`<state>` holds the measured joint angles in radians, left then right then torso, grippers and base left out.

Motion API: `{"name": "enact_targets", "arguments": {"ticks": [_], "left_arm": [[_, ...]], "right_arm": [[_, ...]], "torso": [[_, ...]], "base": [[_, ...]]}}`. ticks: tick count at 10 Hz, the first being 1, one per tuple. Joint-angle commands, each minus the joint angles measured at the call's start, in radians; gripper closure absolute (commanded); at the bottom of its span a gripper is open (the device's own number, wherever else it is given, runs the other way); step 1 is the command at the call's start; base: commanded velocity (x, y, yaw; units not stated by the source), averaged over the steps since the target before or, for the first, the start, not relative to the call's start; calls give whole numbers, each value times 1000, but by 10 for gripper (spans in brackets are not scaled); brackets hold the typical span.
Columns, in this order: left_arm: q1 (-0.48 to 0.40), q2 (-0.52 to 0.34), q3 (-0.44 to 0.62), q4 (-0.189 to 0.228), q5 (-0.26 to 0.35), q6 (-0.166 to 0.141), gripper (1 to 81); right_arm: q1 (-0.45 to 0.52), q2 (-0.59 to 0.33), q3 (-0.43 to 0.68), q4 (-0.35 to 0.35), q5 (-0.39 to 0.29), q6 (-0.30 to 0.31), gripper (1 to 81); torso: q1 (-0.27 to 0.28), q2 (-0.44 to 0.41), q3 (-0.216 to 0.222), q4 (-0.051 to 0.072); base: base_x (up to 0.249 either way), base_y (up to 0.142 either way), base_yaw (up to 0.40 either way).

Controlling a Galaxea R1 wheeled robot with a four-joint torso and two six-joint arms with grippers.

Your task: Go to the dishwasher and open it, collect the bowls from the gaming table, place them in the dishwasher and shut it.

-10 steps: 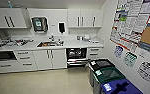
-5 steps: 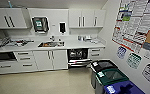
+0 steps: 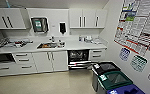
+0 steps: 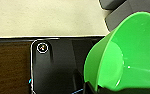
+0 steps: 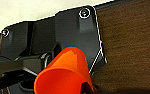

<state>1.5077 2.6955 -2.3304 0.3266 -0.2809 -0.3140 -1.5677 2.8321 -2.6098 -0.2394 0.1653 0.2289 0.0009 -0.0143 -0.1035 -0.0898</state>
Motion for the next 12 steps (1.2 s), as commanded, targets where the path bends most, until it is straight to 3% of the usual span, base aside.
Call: {"name": "enact_targets", "arguments": {"ticks": [1,9,12], "left_arm": [[-37,-20,13,15,29,3,811],[-37,-22,13,15,28,3,811],[-37,-20,13,15,28,3,811]], "right_arm": [[33,-21,-6,0,-46,1,811],[34,-20,-5,0,-46,1,811],[34,-21,-5,0,-46,1,811]], "torso": [[0,0,0,0],[0,0,0,0],[-1,-1,0,0]], "base": [[134,0,0],[135,0,0],[119,69,0]]}}
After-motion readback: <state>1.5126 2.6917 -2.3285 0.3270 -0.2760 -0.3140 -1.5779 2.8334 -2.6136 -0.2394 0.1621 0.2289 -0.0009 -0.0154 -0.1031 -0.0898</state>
